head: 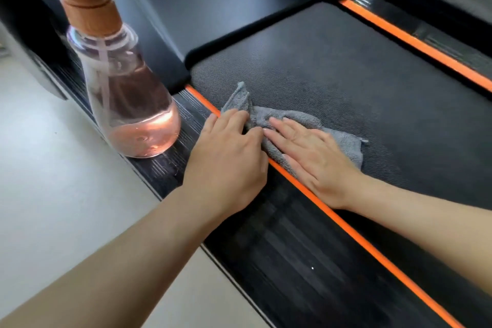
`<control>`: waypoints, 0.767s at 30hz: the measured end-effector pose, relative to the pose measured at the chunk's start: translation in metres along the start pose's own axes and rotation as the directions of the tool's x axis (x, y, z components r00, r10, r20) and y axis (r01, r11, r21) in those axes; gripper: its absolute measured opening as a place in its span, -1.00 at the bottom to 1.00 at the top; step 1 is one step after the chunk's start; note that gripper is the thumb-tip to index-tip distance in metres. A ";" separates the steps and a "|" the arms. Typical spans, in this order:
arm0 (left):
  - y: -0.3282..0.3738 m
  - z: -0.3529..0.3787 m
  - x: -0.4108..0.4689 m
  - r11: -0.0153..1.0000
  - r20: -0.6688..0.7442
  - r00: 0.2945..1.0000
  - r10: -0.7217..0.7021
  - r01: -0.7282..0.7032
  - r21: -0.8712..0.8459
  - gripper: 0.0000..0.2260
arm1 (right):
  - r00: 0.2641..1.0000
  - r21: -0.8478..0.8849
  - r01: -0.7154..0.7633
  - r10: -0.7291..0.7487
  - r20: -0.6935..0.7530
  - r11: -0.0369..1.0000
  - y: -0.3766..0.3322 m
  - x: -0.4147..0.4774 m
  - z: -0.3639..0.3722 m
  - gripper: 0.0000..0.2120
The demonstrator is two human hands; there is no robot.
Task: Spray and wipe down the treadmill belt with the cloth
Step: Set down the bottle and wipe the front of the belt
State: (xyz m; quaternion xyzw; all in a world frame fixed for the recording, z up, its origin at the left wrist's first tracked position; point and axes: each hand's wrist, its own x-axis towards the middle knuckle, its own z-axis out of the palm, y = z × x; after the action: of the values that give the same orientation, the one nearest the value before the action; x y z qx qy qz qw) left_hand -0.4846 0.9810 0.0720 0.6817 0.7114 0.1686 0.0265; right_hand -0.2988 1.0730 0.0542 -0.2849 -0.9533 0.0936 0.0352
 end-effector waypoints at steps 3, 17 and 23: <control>0.012 -0.004 -0.009 0.998 0.022 0.998 -0.055 0.055 -0.034 -0.43 | 1.000 0.007 -0.013 0.013 0.015 1.000 -0.003 -0.001 -0.004 -0.47; 0.061 -0.004 -0.015 0.976 0.141 0.973 -0.184 0.164 0.141 -0.46 | 0.999 -0.036 -0.016 0.015 -0.042 0.999 0.002 -0.017 0.007 -0.46; 0.065 -0.002 -0.014 0.957 0.120 0.956 -0.269 0.251 0.145 -0.44 | 0.999 -0.079 0.022 -0.024 -0.024 0.997 0.004 -0.016 0.003 -0.50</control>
State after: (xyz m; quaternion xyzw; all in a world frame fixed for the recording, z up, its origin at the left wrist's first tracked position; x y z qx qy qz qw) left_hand -0.4213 0.9679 0.0889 0.5923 0.8009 0.0696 0.0540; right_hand -0.2843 1.0669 0.0505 -0.2761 -0.9590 0.0522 0.0370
